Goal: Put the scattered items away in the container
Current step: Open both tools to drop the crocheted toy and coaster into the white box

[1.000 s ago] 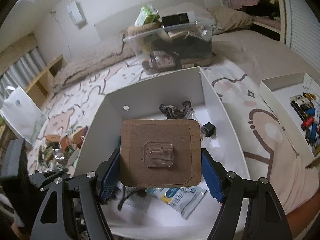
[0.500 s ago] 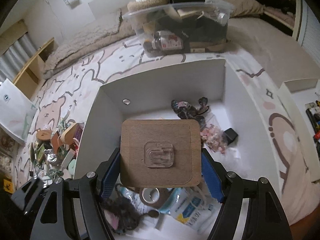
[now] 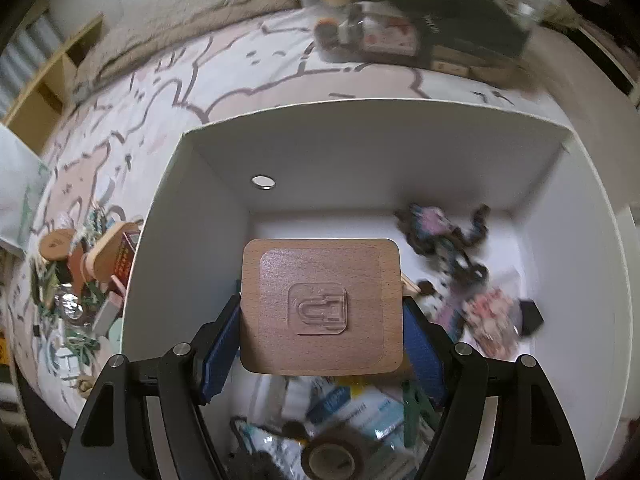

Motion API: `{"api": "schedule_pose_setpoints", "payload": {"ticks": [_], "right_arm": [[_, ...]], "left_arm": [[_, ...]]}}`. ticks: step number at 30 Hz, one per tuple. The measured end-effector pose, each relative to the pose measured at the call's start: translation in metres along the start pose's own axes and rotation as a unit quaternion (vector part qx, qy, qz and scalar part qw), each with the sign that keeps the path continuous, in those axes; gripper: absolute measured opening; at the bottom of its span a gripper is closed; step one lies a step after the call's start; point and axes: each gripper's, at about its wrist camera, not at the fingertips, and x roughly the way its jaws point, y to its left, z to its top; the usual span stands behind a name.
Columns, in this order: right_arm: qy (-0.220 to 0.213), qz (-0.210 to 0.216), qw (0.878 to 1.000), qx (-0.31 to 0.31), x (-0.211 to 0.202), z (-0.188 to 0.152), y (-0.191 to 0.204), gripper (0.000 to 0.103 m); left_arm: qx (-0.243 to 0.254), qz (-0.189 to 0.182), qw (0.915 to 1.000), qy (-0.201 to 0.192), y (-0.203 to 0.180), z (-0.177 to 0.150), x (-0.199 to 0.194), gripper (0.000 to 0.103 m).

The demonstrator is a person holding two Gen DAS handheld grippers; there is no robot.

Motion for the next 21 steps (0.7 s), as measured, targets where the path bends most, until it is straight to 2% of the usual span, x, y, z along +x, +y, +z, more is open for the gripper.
{"api": "schedule_pose_setpoints", "payload": {"ticks": [5,10,12,21], "right_arm": [[0.017,-0.012,1.000,-0.021,0.013,0.019,0.015,0.076],[0.020,0.001,1.000,-0.018,0.020,0.032,0.019,0.079],[0.005,-0.002,1.000,-0.017,0.016,0.035,0.019,0.102],[-0.031,-0.003,0.999,0.016,-0.020,0.032,-0.001,0.103]], "left_arm": [[-0.011,0.006,0.9999,0.005,0.019,-0.003,0.004,0.085],[-0.019,0.017,0.9996,0.014,0.032,-0.008,0.011,0.085],[-0.027,0.015,0.9995,0.012,0.036,-0.009,0.010,0.085],[-0.041,0.015,0.9990,0.007,0.039,-0.010,0.002,0.085]]}}
